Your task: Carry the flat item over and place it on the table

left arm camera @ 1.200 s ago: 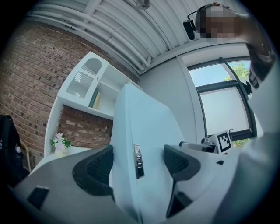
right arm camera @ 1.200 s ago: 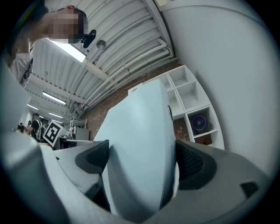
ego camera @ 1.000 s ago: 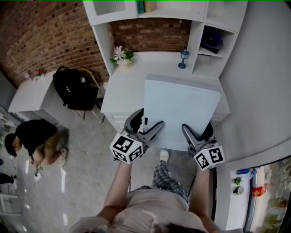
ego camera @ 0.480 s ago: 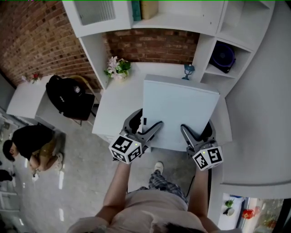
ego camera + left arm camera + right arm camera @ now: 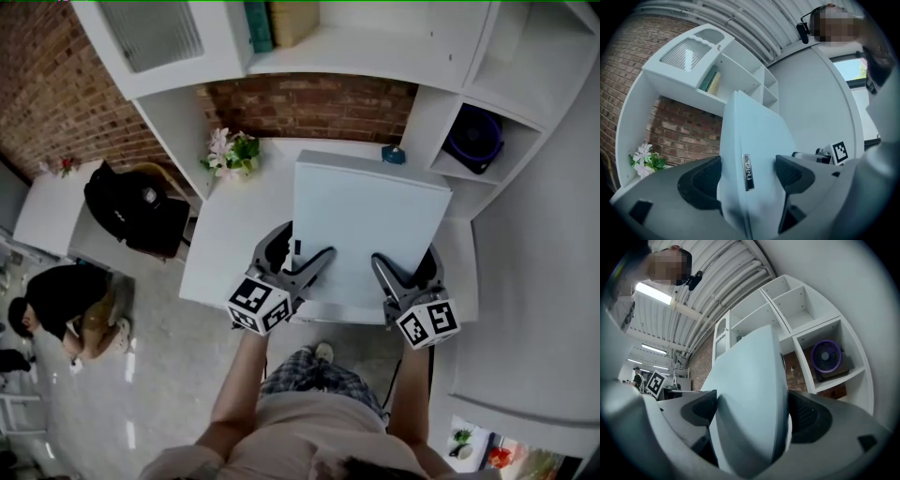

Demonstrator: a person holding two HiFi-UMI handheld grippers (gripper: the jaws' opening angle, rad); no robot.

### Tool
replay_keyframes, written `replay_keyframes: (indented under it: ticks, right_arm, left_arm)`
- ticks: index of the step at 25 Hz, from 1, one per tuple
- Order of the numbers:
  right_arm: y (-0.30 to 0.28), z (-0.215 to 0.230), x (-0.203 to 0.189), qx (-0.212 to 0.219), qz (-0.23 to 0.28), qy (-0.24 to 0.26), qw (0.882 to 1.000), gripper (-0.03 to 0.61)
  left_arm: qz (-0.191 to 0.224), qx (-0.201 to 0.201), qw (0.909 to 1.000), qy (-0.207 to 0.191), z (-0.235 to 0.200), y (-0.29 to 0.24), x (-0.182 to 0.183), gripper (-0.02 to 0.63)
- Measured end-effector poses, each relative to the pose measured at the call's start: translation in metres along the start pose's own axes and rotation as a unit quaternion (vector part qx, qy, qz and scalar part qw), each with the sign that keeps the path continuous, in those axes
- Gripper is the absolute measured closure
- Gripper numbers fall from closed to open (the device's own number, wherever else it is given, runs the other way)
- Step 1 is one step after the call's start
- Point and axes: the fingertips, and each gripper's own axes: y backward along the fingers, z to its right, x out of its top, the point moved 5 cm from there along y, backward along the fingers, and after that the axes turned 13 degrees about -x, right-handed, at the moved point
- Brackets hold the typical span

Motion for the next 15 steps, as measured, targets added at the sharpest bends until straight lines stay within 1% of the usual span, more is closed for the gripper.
replay_keyframes:
  ticks: [4, 7, 11, 15]
  right_arm:
    - [-0.017, 0.016, -0.002, -0.011, -0.004, -0.001, 1.0, 0.104]
    - [-0.022, 0.031, -0.003, -0.029, -0.007, -0.005, 1.0, 0.104]
    - [-0.015, 0.058, -0.01, -0.069, -0.013, -0.015, 0.997, 0.103]
    - [-0.001, 0.082, -0.023, -0.111, -0.024, -0.024, 0.993, 0.103]
  left_arm:
    - [-0.002, -0.008, 1.0, 0.004, -0.016, -0.022, -0.003, 0.259]
    - [-0.009, -0.024, 0.9996, 0.011, -0.025, -0.042, -0.005, 0.259]
    - [-0.025, -0.057, 0.9978, 0.021, -0.025, -0.076, -0.018, 0.259]
    - [-0.045, -0.091, 0.9941, 0.038, -0.021, -0.105, -0.039, 0.259]
